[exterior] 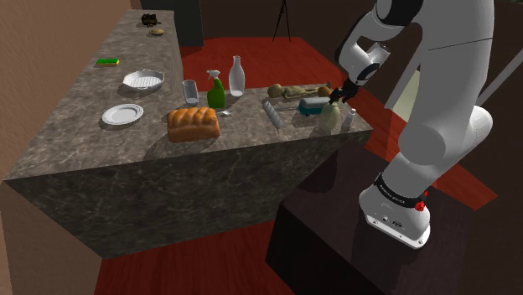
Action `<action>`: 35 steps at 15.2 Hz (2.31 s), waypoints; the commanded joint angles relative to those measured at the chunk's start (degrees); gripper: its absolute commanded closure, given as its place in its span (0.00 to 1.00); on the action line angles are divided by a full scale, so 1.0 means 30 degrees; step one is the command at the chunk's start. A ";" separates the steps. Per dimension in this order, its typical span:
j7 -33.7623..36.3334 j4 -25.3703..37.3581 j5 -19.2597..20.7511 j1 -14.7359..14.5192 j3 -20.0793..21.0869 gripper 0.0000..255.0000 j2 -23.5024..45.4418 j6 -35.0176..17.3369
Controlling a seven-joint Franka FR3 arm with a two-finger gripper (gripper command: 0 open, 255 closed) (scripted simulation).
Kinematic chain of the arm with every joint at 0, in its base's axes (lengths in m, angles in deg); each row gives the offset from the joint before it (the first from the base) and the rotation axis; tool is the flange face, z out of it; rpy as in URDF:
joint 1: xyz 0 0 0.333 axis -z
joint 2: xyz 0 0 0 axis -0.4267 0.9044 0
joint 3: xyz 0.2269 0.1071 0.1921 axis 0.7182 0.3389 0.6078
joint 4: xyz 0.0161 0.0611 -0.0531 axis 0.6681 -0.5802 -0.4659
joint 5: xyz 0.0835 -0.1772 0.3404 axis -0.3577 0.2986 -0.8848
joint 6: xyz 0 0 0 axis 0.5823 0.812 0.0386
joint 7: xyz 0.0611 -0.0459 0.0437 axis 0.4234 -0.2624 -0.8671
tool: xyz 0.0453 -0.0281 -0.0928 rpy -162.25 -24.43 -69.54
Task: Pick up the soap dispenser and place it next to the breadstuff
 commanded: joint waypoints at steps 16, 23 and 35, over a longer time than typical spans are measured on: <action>0.0468 -0.0158 0.0545 -0.0264 -0.0335 1.00 -0.0429 0.0170; 0.2208 -0.0625 0.2635 -0.1243 -0.1593 1.00 -0.1983 0.0841; 0.5314 -0.0926 0.6473 -0.2853 -0.3660 1.00 -0.4585 0.2165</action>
